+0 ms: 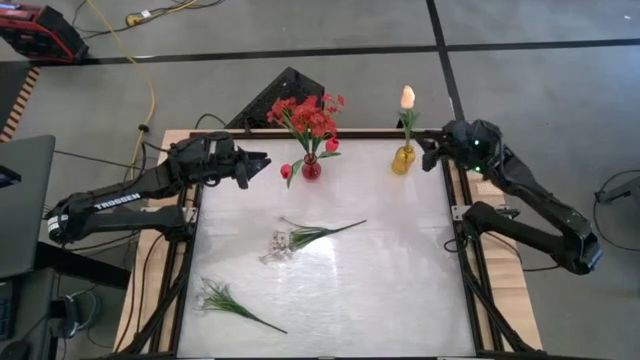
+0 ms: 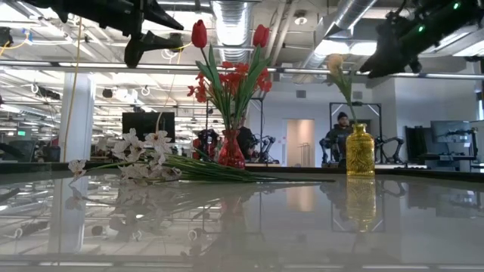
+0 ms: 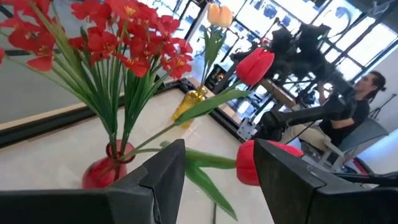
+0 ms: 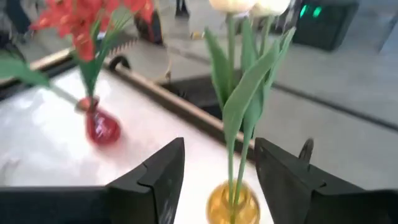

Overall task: Sort flowers into vase by color
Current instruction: Put the top white flowers into the yellow vase

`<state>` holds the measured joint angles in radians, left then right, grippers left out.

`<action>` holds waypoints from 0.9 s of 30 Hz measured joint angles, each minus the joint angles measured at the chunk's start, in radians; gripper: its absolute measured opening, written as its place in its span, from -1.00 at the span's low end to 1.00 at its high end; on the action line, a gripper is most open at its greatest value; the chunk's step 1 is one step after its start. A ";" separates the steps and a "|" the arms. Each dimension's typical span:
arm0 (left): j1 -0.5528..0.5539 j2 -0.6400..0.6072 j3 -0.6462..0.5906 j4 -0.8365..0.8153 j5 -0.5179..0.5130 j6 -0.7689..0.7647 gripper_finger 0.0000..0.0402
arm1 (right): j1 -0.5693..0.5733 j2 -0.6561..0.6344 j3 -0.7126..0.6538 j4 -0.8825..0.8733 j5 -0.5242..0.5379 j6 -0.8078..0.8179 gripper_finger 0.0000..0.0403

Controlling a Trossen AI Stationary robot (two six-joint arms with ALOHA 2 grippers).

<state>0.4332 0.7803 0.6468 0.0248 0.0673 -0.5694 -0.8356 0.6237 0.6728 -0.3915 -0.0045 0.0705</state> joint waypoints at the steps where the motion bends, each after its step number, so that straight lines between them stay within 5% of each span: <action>1: 0.000 0.000 0.000 -0.008 0.000 0.000 -0.11 | 0.003 0.003 0.033 -0.061 -0.007 0.000 0.09; 10: -0.039 0.008 0.000 -0.129 0.007 0.101 -0.11 | 0.147 0.013 0.200 -0.256 -0.204 0.059 0.09; 17: -0.114 0.007 0.000 -0.224 0.006 0.139 -0.11 | 0.413 0.082 0.206 -0.243 -0.197 0.197 0.08; 27: -0.221 0.006 -0.022 -0.322 -0.065 0.136 -0.11 | 0.769 0.361 0.205 -0.105 -0.052 0.282 0.08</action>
<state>0.2120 0.7866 0.6248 -0.2968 0.0028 -0.4331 -0.0665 0.9843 0.8780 -0.4966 -0.0569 0.3522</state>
